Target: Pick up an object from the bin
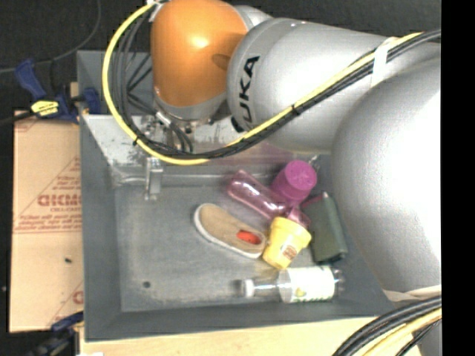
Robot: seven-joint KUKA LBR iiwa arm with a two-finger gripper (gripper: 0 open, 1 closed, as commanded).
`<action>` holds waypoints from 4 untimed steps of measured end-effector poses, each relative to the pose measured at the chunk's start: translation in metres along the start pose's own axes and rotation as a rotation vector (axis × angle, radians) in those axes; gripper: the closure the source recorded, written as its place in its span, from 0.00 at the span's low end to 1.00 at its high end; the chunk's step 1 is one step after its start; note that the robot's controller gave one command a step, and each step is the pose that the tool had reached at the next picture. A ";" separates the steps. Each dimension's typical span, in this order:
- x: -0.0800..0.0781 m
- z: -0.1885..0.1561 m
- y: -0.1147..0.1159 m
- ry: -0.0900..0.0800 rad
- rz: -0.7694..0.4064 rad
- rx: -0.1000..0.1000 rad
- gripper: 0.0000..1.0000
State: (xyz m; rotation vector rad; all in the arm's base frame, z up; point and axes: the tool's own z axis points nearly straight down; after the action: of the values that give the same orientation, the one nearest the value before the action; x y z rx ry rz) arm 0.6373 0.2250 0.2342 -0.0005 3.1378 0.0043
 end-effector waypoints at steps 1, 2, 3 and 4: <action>-0.008 0.117 -0.089 -0.001 -0.123 0.001 0.00; -0.007 0.093 -0.101 -0.002 -0.053 -0.001 0.00; 0.024 0.128 -0.180 -0.004 -0.168 0.003 0.00; 0.023 0.160 -0.175 -0.006 -0.056 0.000 0.00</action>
Offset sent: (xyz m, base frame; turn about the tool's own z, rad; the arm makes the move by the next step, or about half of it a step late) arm 0.0060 -0.0994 -0.0742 -0.0255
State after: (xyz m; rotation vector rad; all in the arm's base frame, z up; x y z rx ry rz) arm 0.6151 0.0501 0.0740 -0.0874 3.1308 0.0046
